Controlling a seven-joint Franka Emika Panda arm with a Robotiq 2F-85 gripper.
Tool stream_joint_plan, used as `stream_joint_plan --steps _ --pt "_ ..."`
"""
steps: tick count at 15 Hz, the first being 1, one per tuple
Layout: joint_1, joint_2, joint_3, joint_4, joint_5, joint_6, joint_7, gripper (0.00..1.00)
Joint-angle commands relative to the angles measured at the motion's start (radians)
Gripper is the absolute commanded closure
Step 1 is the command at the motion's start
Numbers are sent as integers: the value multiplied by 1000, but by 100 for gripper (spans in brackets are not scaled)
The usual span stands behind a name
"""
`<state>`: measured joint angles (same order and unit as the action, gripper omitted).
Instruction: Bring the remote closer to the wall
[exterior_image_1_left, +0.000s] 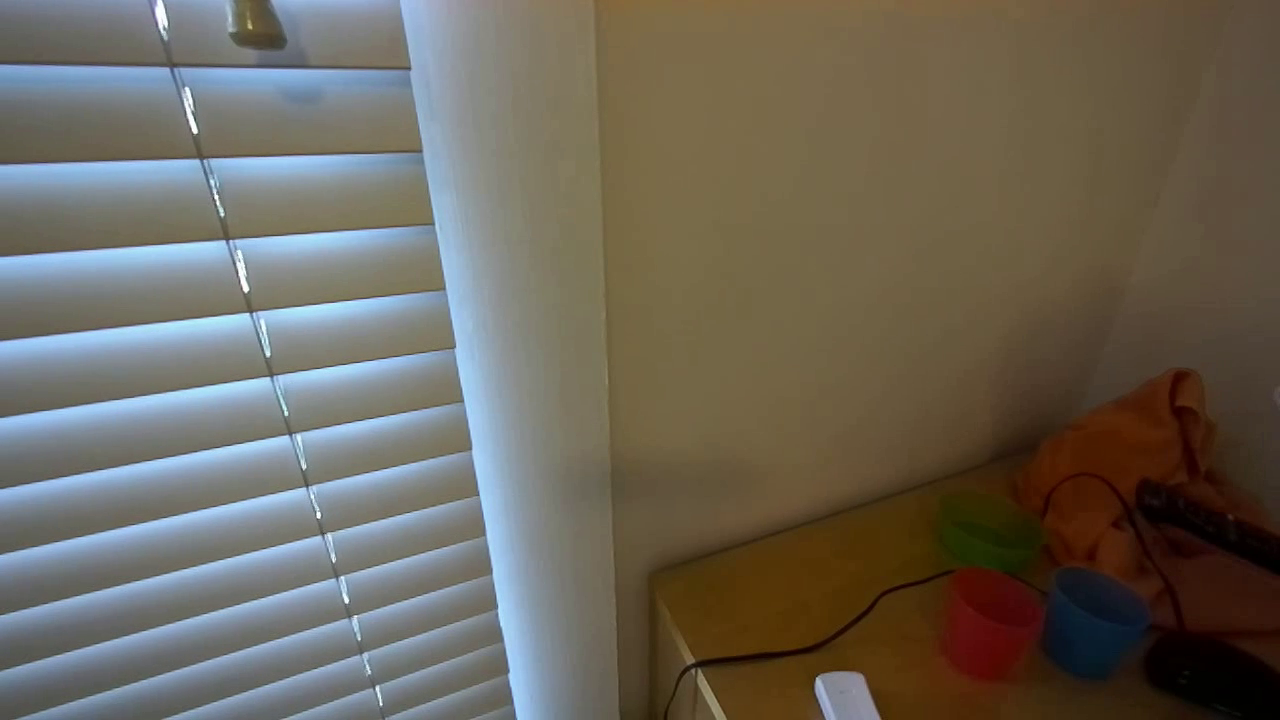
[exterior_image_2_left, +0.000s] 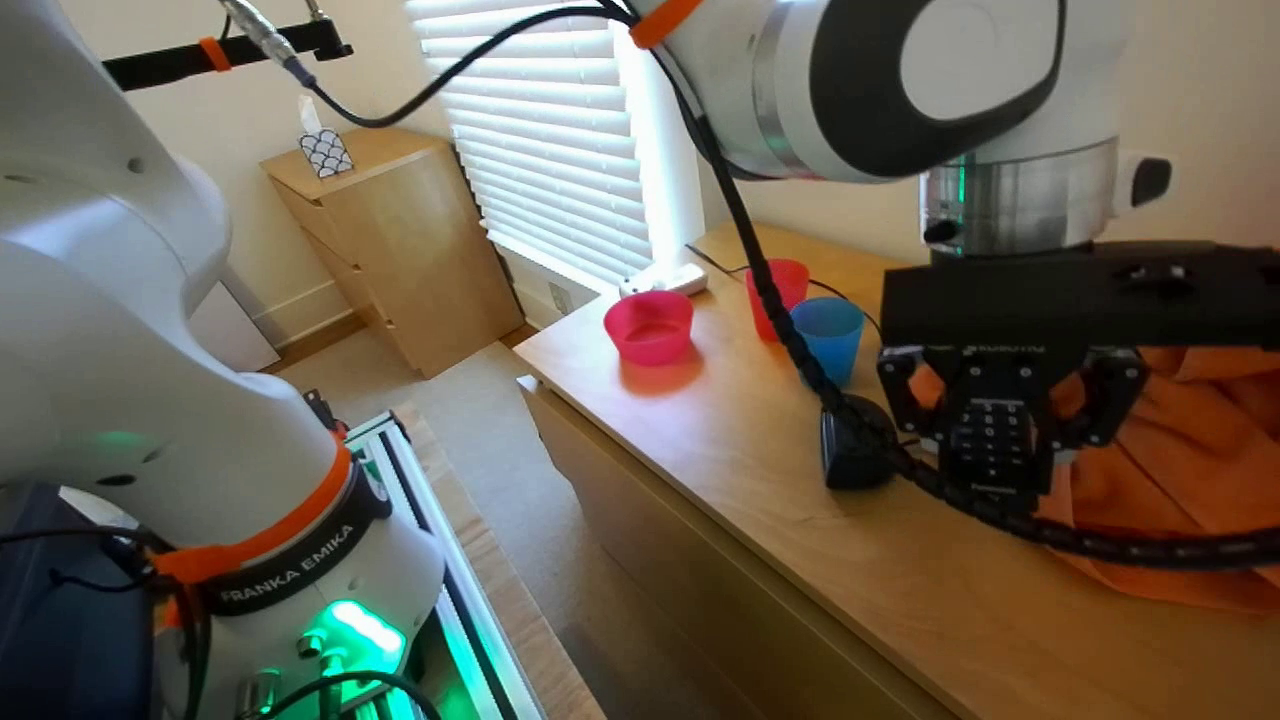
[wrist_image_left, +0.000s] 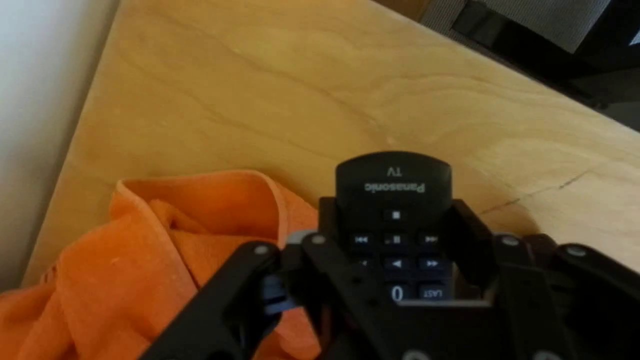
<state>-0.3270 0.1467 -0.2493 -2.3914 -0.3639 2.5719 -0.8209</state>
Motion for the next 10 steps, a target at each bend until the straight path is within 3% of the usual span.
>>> stream_joint_plan --steps 1,4,7,10 --pt "21 -185 26 -149 53 20 -132 69" --pt "69 -254 38 -199 91 23 -200 69" --pt "94 -278 58 -199 -90 93 -131 69" --pt "112 -215 84 -83 -228 97 -130 69"
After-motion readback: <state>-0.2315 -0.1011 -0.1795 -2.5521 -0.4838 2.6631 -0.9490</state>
